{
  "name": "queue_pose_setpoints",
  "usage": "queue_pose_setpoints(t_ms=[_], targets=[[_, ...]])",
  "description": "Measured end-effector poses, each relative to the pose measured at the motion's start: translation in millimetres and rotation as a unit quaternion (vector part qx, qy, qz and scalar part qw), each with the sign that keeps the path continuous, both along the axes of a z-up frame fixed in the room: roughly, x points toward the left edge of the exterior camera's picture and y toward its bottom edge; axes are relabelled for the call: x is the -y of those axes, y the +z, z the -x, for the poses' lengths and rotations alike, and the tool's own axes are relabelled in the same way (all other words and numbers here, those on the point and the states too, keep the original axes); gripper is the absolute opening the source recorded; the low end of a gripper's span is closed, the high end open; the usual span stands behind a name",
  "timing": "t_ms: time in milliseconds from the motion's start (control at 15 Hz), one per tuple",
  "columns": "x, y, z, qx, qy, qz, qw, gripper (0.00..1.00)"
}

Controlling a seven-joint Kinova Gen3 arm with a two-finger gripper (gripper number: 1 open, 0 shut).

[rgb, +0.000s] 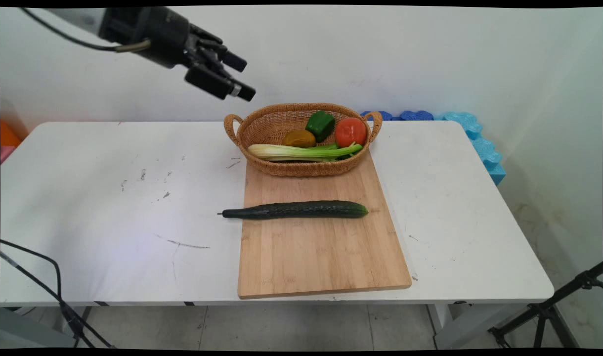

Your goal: Pick up the potato from the vegetable basket

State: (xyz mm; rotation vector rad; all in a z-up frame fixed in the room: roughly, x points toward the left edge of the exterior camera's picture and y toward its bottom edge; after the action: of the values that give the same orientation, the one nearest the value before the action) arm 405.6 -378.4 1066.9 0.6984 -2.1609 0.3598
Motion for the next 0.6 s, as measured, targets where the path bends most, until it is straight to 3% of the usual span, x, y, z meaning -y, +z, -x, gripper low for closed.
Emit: queue_pose_setpoints(t_ms=[600], targets=[[86.5, -36.0, -13.0, 0.036, 0.047, -0.012, 0.9982, 1.00]])
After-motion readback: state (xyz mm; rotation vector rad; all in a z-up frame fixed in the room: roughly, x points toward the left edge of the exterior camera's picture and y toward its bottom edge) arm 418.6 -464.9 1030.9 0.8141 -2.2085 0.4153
